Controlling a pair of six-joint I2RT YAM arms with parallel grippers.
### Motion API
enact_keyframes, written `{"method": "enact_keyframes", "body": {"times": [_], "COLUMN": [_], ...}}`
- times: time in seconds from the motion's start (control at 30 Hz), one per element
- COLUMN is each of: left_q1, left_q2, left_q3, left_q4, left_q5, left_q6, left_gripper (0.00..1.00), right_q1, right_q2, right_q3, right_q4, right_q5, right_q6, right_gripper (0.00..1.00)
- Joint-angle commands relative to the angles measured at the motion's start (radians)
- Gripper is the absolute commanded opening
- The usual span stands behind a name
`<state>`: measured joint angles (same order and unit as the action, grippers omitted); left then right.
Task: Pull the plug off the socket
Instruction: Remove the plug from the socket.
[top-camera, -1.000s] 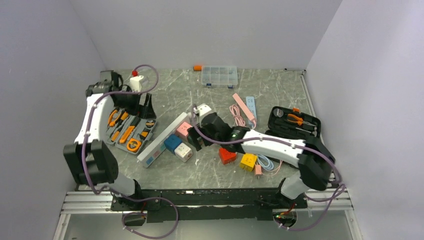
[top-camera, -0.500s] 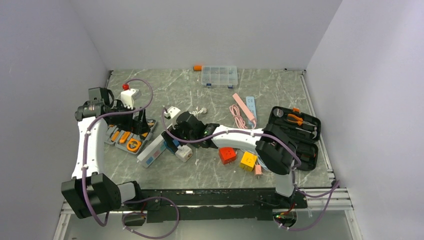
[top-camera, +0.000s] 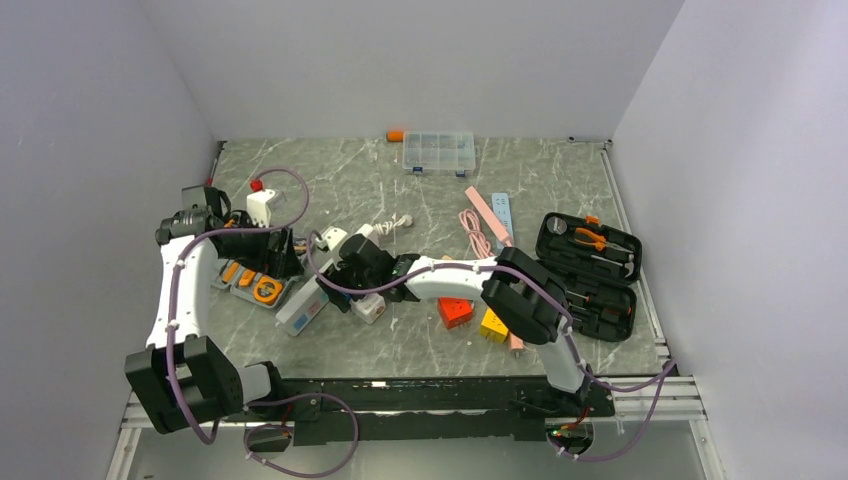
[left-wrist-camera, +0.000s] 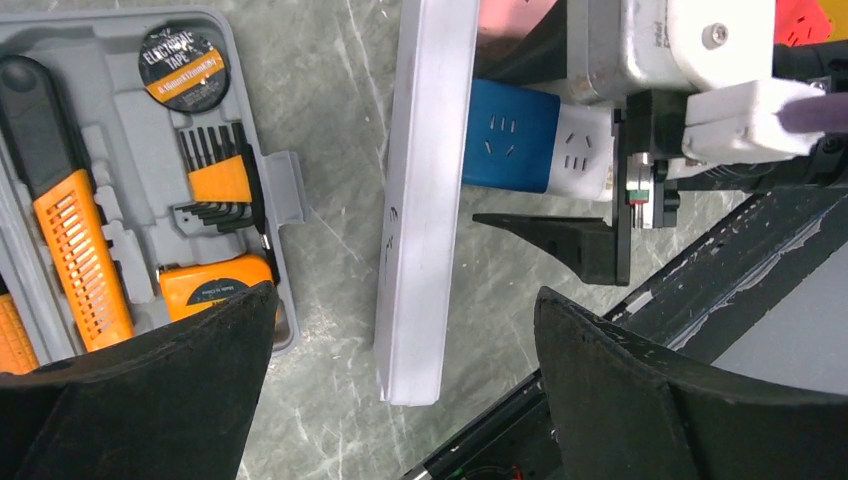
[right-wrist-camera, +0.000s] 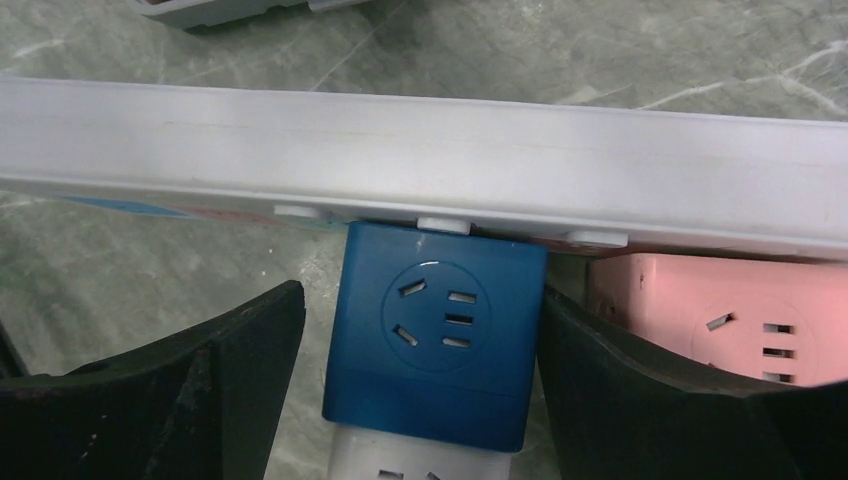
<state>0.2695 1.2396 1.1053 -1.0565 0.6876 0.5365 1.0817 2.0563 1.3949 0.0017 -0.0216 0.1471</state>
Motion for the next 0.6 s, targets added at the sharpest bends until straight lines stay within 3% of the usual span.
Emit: {"method": "enact_keyframes", "body": {"times": [0.0, 0.13, 0.33, 0.5, 0.57], "left_q1": [-0.001, -0.012, -0.085, -0.173, -0.198], "left_q2": [-0.017, 0.007, -0.009, -0.011, -0.007], "left_q3": [-0.035, -0.084, -0.193, -0.246, -0.252], "left_q4": [0.029, 0.050, 0.144, 0.203, 0.218], "left_q5": [0.016, -0.021, -0.094, -0.156, -0.164], "left_q6": [0.053, 0.081, 0.095, 0.074, 0.074], "left_gripper": [0.99, 0.99, 0.99, 0.99, 0.99], "right_q1": [0.007, 0.010, 0.011, 0.008, 0.004], "right_q2": [0.048, 0.071, 0.070, 0.019, -0.013], "right_q3": [0.032, 0.024, 0.011, -0.025, -0.047], "right_q4": [0.010, 0.005, 0.012, 0.059, 0.079], "right_q5": [0.021, 0.047, 0.047, 0.069, 0.083], "right_q6": [-0.027, -0.023, -0.009, 0.017, 0.028], "right_gripper": [0.82, 0.76, 0.59, 0.31, 0.26]}}
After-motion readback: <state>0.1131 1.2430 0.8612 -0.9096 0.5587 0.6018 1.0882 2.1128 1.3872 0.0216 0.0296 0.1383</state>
